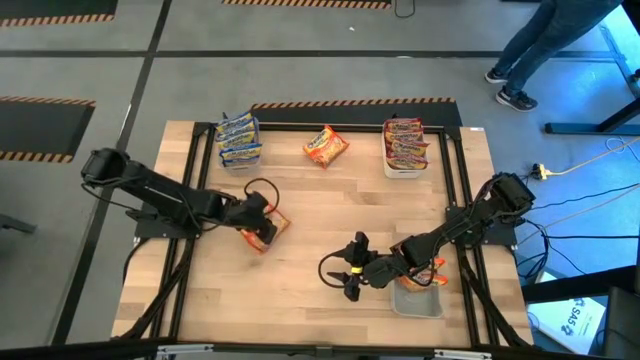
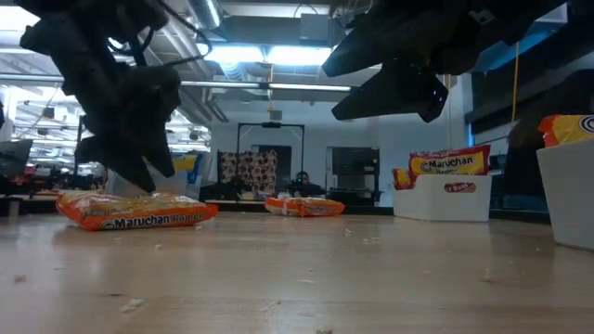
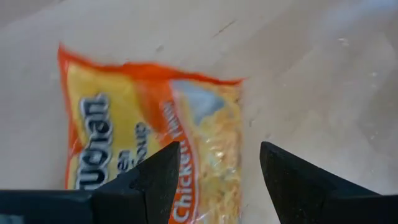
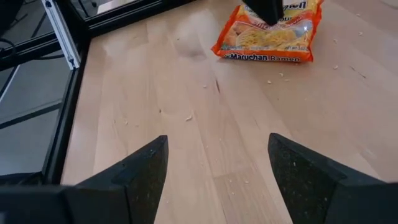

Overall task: Sort Maruchan noodles
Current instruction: Put the bottom orange noodle pack into the gray bin

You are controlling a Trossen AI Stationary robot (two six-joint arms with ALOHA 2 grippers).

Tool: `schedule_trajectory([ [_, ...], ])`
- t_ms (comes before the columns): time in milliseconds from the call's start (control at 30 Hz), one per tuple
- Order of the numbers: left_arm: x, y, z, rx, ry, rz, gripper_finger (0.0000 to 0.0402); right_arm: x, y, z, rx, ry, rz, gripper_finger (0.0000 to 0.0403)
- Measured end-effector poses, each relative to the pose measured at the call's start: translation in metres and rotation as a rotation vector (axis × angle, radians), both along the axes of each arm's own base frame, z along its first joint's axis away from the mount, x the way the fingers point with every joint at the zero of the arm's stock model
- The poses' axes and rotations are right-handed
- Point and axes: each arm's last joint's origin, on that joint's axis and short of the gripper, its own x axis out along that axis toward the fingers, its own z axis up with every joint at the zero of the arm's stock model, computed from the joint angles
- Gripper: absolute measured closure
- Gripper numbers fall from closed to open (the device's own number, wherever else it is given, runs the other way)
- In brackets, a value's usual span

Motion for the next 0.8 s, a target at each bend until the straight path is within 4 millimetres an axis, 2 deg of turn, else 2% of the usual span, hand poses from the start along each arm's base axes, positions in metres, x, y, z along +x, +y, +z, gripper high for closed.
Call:
schedule_trajectory([
  [267, 0.005, -0.001, -0.022, -0.050, 0.107, 0.060, 0.0186, 0.000, 0.000, 0.000, -0.001, 0.002, 0.000, 0.0142],
  [333, 0.011, -0.004, -0.024, -0.051, 0.087, -0.011, 0.0186, 0.000, 0.000, 0.000, -0.002, 0.004, 0.001, 0.0142],
  [467, 0.023, -0.017, -0.023, -0.051, -0.012, -0.257, 0.0186, -0.001, -0.001, -0.002, -0.013, 0.021, 0.002, 0.0142],
  [667, 0.035, -0.042, -0.022, 0.109, -0.170, -0.597, 0.0186, -0.001, -0.001, -0.002, -0.014, 0.022, 0.002, 0.0142],
  [800, 0.041, -0.052, -0.031, 0.132, -0.194, -0.644, 0.0186, -0.001, -0.001, -0.002, -0.013, 0.019, 0.002, 0.0142],
])
